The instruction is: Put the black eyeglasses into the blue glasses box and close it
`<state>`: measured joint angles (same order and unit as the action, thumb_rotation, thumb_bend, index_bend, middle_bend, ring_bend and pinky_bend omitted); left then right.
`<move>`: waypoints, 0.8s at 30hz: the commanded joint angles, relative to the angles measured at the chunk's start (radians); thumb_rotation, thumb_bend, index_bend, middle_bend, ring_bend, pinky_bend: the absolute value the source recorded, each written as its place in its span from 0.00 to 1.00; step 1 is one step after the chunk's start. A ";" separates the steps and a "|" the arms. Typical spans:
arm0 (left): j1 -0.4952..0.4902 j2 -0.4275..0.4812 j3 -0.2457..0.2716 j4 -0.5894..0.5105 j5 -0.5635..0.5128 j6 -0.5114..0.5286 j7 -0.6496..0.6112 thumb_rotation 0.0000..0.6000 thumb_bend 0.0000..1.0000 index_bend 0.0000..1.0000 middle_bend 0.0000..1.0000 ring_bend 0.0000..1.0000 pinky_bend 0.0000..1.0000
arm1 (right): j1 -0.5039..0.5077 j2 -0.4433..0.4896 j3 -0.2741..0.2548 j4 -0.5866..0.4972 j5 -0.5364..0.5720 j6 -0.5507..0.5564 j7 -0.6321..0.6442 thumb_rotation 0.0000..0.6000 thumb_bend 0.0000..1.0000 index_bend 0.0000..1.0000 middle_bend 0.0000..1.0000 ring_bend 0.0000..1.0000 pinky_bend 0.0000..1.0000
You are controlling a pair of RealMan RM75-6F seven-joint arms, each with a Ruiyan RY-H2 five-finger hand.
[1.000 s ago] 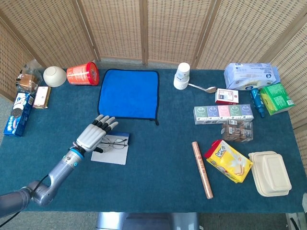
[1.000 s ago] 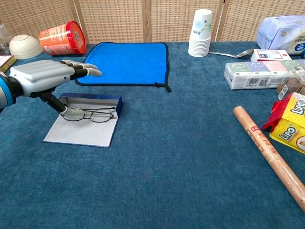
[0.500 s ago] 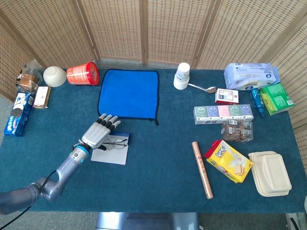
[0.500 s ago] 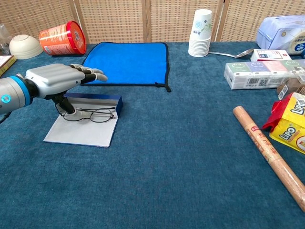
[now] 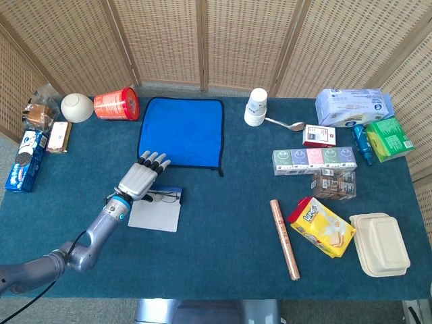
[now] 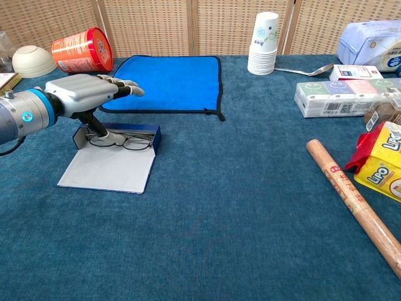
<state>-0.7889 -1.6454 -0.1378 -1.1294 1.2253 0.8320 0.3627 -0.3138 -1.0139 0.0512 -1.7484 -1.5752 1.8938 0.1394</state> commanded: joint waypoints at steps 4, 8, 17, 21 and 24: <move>-0.003 0.008 -0.001 -0.006 -0.002 0.005 0.001 0.68 0.21 0.02 0.00 0.00 0.00 | 0.000 -0.001 0.000 0.003 0.002 -0.002 0.003 0.70 0.42 0.17 0.29 0.22 0.24; 0.002 0.024 0.008 -0.026 0.012 0.012 -0.016 0.67 0.21 0.07 0.00 0.00 0.00 | 0.000 -0.002 0.001 0.004 0.001 -0.001 0.008 0.69 0.42 0.17 0.29 0.22 0.24; 0.021 0.086 0.033 -0.114 0.009 0.019 0.008 0.67 0.21 0.08 0.00 0.00 0.00 | 0.006 -0.005 0.001 0.009 -0.004 -0.007 0.014 0.69 0.42 0.17 0.29 0.22 0.24; 0.023 0.095 0.037 -0.129 -0.005 0.014 0.017 0.67 0.21 0.07 0.00 0.00 0.00 | 0.005 -0.005 0.000 0.011 -0.005 -0.006 0.015 0.69 0.42 0.17 0.29 0.22 0.24; 0.025 0.100 0.040 -0.140 -0.011 0.013 0.020 0.67 0.21 0.07 0.00 0.00 0.00 | 0.003 -0.004 0.000 0.011 -0.006 -0.003 0.016 0.69 0.42 0.17 0.29 0.22 0.24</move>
<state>-0.7645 -1.5463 -0.0989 -1.2687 1.2153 0.8451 0.3824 -0.3111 -1.0178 0.0513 -1.7377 -1.5815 1.8913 0.1550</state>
